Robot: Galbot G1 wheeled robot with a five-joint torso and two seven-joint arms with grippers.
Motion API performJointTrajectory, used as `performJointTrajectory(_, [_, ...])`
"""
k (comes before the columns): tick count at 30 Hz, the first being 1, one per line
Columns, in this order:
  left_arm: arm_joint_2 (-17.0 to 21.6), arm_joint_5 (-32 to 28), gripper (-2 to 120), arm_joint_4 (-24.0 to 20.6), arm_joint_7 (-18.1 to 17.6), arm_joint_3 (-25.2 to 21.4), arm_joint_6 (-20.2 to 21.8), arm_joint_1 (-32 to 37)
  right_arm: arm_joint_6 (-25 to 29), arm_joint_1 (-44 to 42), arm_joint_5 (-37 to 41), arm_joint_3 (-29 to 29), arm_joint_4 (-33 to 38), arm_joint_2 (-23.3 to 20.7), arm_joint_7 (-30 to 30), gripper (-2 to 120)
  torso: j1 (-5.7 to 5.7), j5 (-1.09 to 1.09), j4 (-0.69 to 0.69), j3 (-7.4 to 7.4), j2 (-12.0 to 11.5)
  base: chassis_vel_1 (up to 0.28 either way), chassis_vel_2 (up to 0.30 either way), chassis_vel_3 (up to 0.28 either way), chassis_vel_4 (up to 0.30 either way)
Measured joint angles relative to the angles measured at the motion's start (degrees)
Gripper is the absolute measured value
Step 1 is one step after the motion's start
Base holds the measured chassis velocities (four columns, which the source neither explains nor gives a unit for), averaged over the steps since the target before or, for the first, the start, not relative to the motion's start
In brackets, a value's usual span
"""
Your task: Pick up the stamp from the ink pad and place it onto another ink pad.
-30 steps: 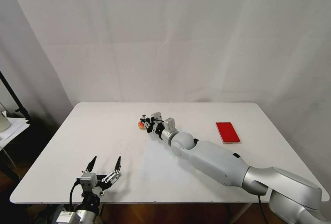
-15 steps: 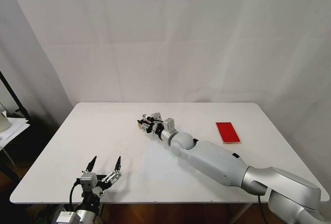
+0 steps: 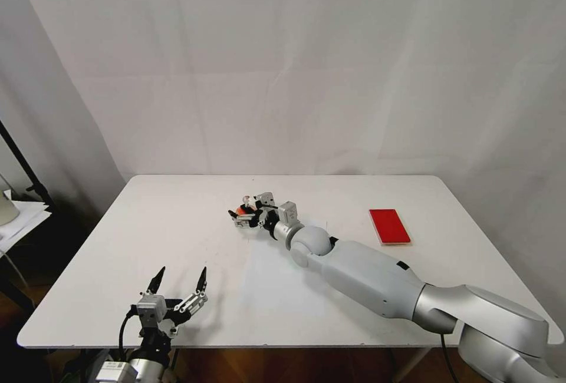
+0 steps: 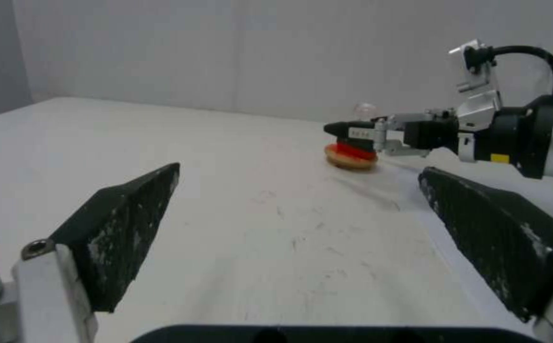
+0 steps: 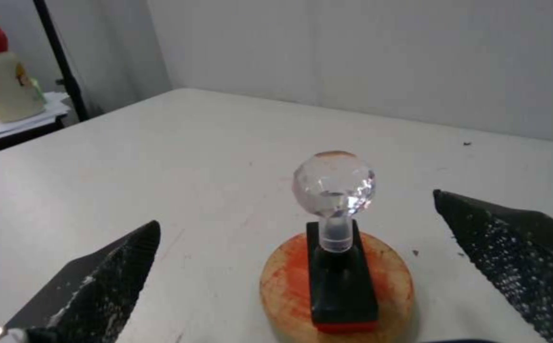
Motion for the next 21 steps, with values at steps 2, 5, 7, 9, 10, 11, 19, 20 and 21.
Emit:
performJointTrajectory(2, [0.0,0.0,100,0.0,0.0,0.0,0.0,0.0,-0.2,-0.1,-0.1,-0.6,4.0,-2.9,0.7,111,0.00,0.01,0.01,0.00,0.0,0.000,0.000,0.000,0.000])
performJointTrajectory(5, [0.0,0.0,100,0.0,0.0,0.0,0.0,0.0,-0.9,-0.4,-0.4,-1.3,8.8,-6.9,2.0,113,0.00,0.01,0.00,0.00,0.0,0.000,0.000,0.000,0.000])
performJointTrajectory(7, [0.0,0.0,100,0.0,0.0,0.0,0.0,0.0,-1.4,-0.8,-1.1,-1.5,12.9,-11.0,3.3,114,0.00,0.01,-0.02,0.00,0.0,0.000,0.000,0.000,0.000])
performJointTrajectory(9, [0.0,0.0,100,0.0,0.0,0.0,0.0,0.0,-1.6,-1.3,-1.6,-1.4,15.2,-13.1,3.9,114,0.00,0.01,-0.02,0.00,0.0,0.000,0.000,0.000,0.000])
performJointTrajectory(10, [0.0,0.0,100,0.0,0.0,0.0,0.0,0.0,-1.7,-2.1,-2.7,-1.0,18.1,-15.9,4.4,114,0.00,0.02,-0.02,0.00,0.0,0.000,0.000,0.000,0.000])
performJointTrajectory(11, [0.0,0.0,100,0.0,0.0,0.0,0.0,0.0,-1.7,-2.7,-3.6,-0.6,19.8,-17.4,4.7,114,0.00,0.02,-0.02,0.00,0.0,0.000,0.000,0.000,0.000])
performJointTrajectory(19, [0.0,0.0,100,0.0,0.0,0.0,0.0,0.0,1.3,-19.5,-15.2,15.6,35.6,-33.7,10.7,104,-0.01,0.02,-0.03,0.00,0.0,0.000,0.000,0.000,0.000])
performJointTrajectory(20, [0.0,0.0,100,0.0,0.0,0.0,0.0,0.0,1.3,-19.5,-15.2,15.6,35.6,-33.7,10.7,104,-0.01,0.02,-0.03,0.00,0.0,0.000,0.000,0.000,0.000])
performJointTrajectory(21, [0.0,0.0,100,0.0,0.0,0.0,0.0,0.0,2.3,-23.3,-16.4,19.8,37.4,-35.6,11.6,102,0.00,0.05,-0.03,0.00,0.0,0.000,0.000,0.000,0.000])
